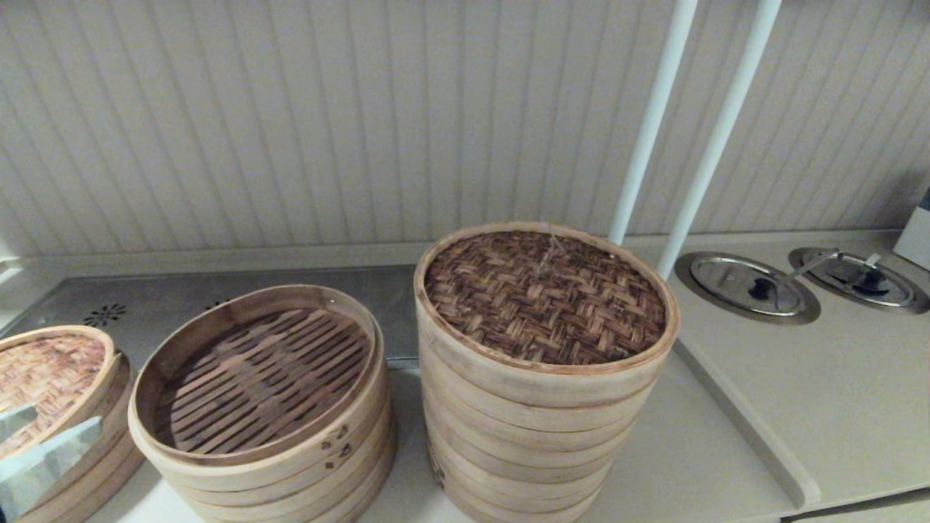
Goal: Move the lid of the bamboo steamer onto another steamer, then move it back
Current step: Pick up the steamer
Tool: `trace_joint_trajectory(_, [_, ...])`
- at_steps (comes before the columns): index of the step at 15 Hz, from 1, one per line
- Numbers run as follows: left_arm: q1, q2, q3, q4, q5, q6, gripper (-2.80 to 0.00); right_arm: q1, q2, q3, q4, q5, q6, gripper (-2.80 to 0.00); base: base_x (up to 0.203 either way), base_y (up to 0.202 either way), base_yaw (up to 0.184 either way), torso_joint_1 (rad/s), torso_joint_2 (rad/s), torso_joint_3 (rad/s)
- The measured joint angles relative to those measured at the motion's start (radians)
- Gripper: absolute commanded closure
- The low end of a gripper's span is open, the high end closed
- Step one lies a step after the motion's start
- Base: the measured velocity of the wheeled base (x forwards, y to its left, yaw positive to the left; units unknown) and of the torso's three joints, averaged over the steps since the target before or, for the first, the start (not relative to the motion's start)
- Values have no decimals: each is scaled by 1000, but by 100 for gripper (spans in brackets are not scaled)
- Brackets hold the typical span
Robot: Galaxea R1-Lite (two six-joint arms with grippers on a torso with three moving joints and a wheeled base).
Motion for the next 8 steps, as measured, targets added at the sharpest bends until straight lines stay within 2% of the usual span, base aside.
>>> trace_joint_trajectory(4, [23, -221, 109, 110, 7, 3, 0, -1, 0, 0, 0, 0, 0, 0, 0, 0, 0, 0, 0, 0])
trace_joint_trajectory(8, [54, -406, 230, 151, 49, 30, 0, 0, 0, 0, 0, 0, 0, 0, 0, 0, 0, 0, 0, 0])
